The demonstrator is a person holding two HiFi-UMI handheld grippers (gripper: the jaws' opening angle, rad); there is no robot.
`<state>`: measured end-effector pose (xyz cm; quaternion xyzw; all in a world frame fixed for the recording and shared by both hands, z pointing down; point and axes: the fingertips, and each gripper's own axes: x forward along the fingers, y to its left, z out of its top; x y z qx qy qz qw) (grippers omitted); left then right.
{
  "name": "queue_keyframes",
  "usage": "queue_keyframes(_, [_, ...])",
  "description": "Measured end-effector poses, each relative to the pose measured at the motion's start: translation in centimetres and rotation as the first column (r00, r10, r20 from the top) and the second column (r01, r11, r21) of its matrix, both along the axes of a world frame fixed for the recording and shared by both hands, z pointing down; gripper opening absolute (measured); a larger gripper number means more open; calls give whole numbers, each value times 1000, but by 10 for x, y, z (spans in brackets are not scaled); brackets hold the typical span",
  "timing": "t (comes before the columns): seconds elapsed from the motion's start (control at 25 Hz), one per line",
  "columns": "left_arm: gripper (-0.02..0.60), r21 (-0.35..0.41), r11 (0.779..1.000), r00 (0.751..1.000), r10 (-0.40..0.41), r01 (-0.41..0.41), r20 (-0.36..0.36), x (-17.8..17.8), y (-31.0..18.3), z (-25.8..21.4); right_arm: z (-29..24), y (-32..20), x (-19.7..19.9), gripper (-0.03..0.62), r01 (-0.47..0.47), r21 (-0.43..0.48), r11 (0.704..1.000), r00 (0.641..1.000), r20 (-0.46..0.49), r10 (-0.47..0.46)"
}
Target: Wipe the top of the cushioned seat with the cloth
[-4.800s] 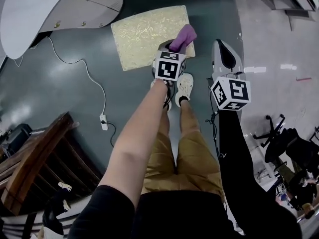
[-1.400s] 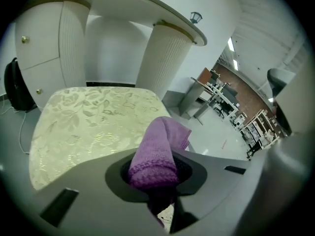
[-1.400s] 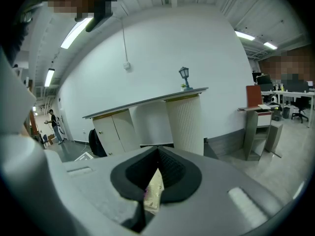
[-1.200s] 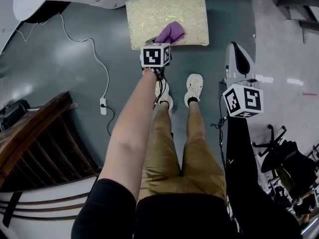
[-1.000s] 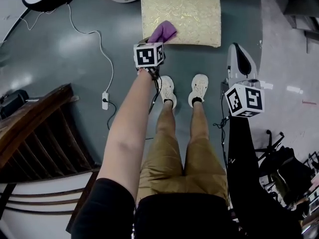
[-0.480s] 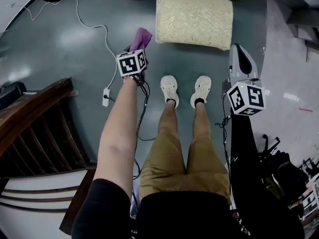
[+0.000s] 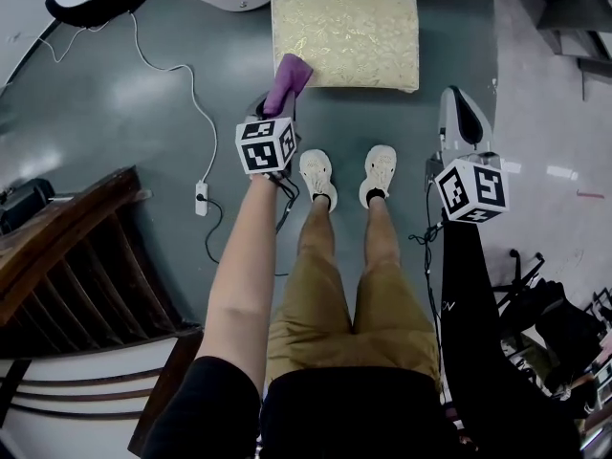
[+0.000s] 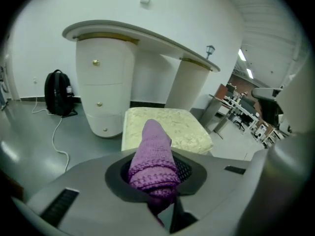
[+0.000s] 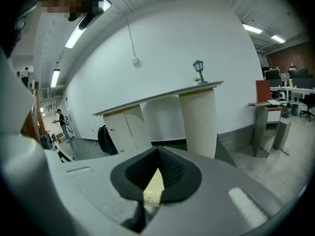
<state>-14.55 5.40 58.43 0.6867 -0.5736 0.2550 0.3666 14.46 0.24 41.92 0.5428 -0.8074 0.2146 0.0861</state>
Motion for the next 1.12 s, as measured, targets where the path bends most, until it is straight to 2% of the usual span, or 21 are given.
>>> queue_keyframes(0.12, [84, 36, 993, 993, 113, -112, -22, 67, -13, -8, 5, 2, 25, 0, -21, -12, 1000, 1000, 6, 21])
queue_keyframes(0.2, [84, 57, 980, 980, 193, -190, -52, 116, -19, -11, 6, 3, 42, -1, -42, -17, 999, 999, 10, 42])
queue_keyframes(0.28, [84, 71, 957, 953, 288, -283, -90, 169, -19, -12, 8, 5, 59, 0, -59, -19, 998, 998, 15, 60])
queue_keyframes(0.4, [84, 67, 909, 900, 416, -411, -128, 240, -14, -2, 9, 5, 85, -1, -84, -19, 996, 996, 24, 84])
queue_keyframes(0.48, [84, 39, 888, 879, 459, -458, -126, 272, -11, 15, 9, 8, 103, -1, -105, -23, 994, 994, 27, 106])
queue_keyframes(0.56, [84, -15, 875, 870, 479, -484, -117, 290, -10, 35, 10, 10, 117, 0, -121, -26, 992, 992, 23, 122])
queue_keyframes(0.64, [84, -71, 881, 881, 460, -469, -107, 293, -15, 53, 14, 9, 125, 0, -122, -31, 992, 992, 16, 123])
queue_keyframes(0.72, [84, -104, 898, 903, 423, -428, -71, 281, -23, 63, 21, 11, 128, -1, -124, -41, 991, 992, 15, 125])
queue_keyframes(0.88, [84, -120, 908, 915, 404, -401, 0, 250, -26, 65, 30, 20, 124, 0, -124, -66, 990, 992, 12, 125])
queue_keyframes(1.12, [84, -138, 929, 936, 350, -343, 36, 189, -21, 67, 25, 11, 83, -1, -68, -55, 996, 998, 8, 68])
